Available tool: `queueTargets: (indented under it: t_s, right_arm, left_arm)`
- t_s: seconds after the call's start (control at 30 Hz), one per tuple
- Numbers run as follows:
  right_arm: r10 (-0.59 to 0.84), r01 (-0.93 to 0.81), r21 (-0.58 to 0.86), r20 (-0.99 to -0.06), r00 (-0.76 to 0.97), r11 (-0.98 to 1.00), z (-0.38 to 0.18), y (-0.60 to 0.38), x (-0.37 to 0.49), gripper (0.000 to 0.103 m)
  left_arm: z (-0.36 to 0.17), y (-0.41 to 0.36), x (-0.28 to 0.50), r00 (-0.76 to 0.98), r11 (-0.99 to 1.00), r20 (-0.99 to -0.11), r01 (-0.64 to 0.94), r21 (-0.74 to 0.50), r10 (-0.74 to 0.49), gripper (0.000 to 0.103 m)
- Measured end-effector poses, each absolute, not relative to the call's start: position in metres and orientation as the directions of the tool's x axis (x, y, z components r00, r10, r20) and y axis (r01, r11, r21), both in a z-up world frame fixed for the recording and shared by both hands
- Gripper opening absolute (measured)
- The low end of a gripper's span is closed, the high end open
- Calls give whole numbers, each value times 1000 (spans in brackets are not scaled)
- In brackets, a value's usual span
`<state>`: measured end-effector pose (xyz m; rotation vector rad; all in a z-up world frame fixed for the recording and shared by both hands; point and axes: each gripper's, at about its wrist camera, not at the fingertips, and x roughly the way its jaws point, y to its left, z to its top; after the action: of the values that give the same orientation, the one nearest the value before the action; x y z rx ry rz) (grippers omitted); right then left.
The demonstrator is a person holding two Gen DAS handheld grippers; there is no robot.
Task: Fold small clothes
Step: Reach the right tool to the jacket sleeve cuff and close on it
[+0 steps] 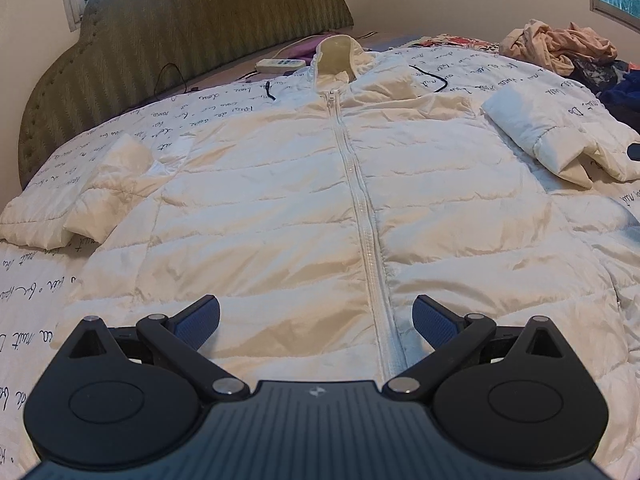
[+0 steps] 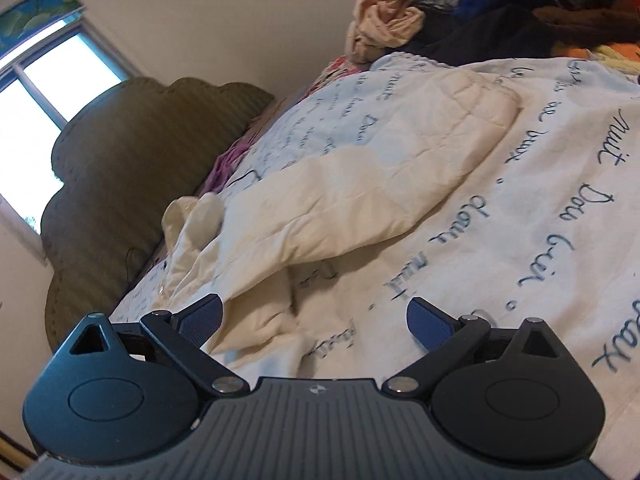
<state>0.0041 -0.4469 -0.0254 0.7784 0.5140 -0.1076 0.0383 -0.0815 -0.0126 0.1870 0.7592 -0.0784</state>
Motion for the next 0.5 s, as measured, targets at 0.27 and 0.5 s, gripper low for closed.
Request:
queueTargets:
  t_s: [0.27,0.5]
  right_arm:
    - [-36,388,684,-468,883,618,-52,-508,36,88]
    - [-133,446,704,-454,881,553,-56,-551,62,82]
  left_arm:
    - [-18,-88,44,714,977,-700,142,161,11,103]
    - [-22,-87,54,691,980,-722,118,162,36,103]
